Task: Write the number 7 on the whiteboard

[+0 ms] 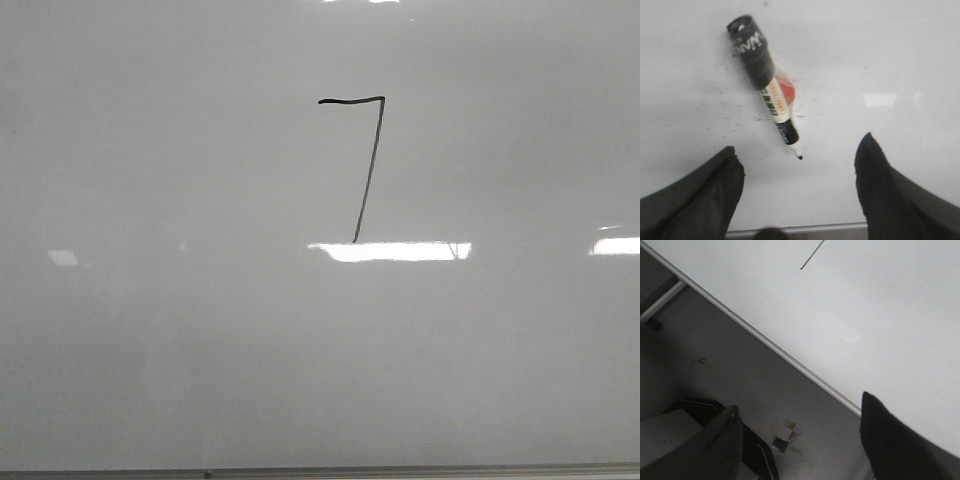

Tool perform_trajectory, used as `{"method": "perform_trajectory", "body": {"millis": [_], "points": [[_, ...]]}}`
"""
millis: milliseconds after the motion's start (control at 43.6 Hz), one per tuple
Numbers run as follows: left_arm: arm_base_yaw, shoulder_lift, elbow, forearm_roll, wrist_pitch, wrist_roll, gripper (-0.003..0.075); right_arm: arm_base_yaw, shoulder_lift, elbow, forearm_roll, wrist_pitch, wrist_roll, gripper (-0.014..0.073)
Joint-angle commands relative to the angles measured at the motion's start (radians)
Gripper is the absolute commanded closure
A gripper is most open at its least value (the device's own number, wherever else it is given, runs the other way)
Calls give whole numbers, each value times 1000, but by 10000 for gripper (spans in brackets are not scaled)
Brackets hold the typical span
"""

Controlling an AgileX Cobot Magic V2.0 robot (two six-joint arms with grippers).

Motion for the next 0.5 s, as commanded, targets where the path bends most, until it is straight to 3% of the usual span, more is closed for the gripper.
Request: {"method": "perform_trajectory", "body": {"millis": [0,252,482], "points": [[-73,-123,-30,-12,14,8,252,-7,-48,1,-6,-46,52,72],[-324,-401,22,-12,107,18,252,-7,-196,132,-9,-84,54,72],[-430,-577,136,-41,100,18,276,-7,-284,163,-10,-100,54,72]]}}
